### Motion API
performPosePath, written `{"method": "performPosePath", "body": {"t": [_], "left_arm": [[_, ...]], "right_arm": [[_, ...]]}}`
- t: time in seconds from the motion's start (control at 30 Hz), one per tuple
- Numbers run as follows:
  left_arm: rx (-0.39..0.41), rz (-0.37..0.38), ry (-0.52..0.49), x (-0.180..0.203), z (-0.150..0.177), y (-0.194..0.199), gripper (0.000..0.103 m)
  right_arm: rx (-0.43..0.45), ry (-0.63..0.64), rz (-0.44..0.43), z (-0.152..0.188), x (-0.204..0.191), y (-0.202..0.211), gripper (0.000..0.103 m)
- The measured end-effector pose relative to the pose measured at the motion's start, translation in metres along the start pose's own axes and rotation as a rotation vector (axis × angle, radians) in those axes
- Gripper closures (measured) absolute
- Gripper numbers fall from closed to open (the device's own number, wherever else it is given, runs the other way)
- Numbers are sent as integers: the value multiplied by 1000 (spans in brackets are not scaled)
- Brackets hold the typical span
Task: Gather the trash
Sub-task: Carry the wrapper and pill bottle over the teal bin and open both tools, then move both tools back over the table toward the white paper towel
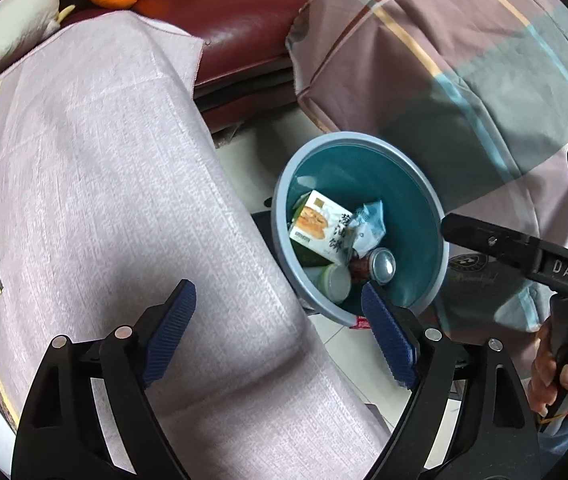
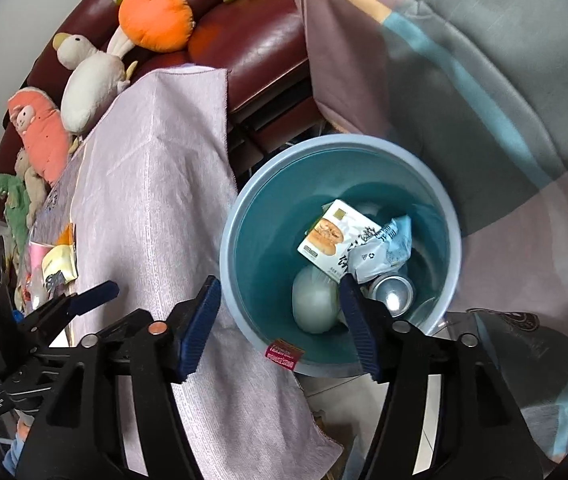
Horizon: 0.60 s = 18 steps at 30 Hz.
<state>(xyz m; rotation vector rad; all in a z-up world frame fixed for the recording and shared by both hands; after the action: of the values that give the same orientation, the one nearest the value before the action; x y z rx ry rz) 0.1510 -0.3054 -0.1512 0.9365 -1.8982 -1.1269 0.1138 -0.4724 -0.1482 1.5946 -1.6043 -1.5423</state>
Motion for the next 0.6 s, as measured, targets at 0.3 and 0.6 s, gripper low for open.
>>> {"method": "performPosePath", "body": {"t": [0.3, 0.6], "left_arm": [[37, 20, -2, -13, 12, 25, 17], [86, 23, 44, -44, 32, 58, 16]], "right_arm": [[4, -26, 45, 8, -6, 12, 30], [8, 27, 62, 23, -47, 24, 28]]}}
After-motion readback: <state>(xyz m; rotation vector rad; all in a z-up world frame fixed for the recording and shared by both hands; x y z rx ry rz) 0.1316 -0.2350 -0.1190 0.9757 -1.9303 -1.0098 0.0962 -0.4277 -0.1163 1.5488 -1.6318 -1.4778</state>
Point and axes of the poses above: each gripper's, at about its wrist camera, not at the fingertips, and y roughly against the way its jaws point, x to its right, z to its underside, the point moved 8 cm from there along -y, roughly the way its jaws point, and after that the axes turned 1 degree about y, right-handed, at the moved point
